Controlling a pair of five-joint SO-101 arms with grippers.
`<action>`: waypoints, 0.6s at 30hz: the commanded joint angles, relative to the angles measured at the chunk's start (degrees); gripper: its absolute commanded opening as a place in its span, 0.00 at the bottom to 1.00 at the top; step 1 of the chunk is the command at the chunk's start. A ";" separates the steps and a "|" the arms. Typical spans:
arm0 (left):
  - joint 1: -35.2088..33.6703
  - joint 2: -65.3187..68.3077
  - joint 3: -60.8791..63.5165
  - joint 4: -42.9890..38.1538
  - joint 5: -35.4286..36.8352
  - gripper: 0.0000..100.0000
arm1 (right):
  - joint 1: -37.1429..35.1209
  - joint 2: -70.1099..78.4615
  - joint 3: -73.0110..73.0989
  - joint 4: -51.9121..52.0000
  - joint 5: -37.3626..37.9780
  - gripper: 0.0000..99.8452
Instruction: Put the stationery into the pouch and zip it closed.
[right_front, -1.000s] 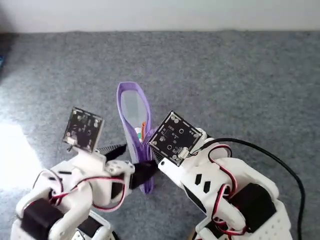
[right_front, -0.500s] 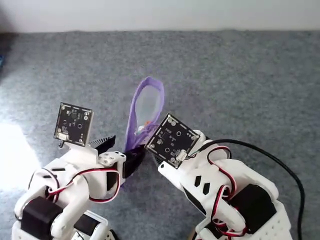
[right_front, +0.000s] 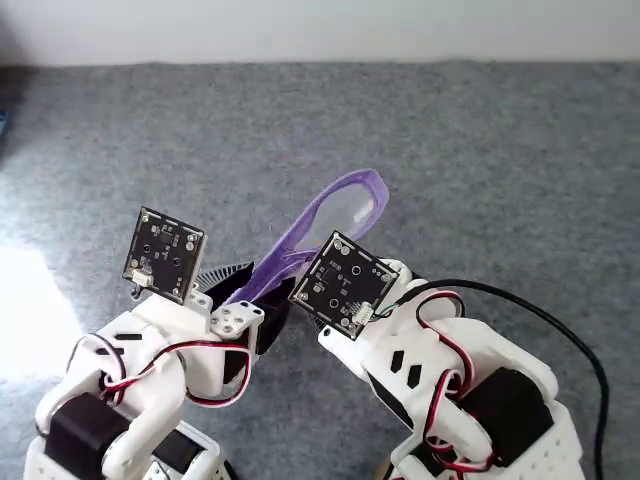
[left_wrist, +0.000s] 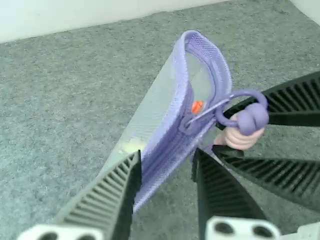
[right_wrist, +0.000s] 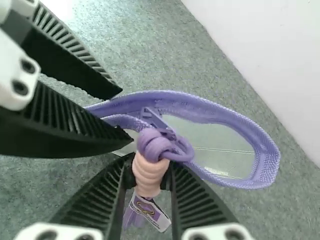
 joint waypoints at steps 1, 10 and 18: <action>0.88 0.18 -2.68 -1.67 -0.53 0.16 | -0.57 -0.22 -1.58 0.13 0.79 0.01; 0.88 0.18 -2.68 -2.64 -0.79 0.16 | -0.48 -0.22 -1.58 0.13 4.31 0.01; 0.70 0.26 0.57 -6.77 -0.79 0.22 | -0.57 -0.22 -1.58 0.13 5.27 0.01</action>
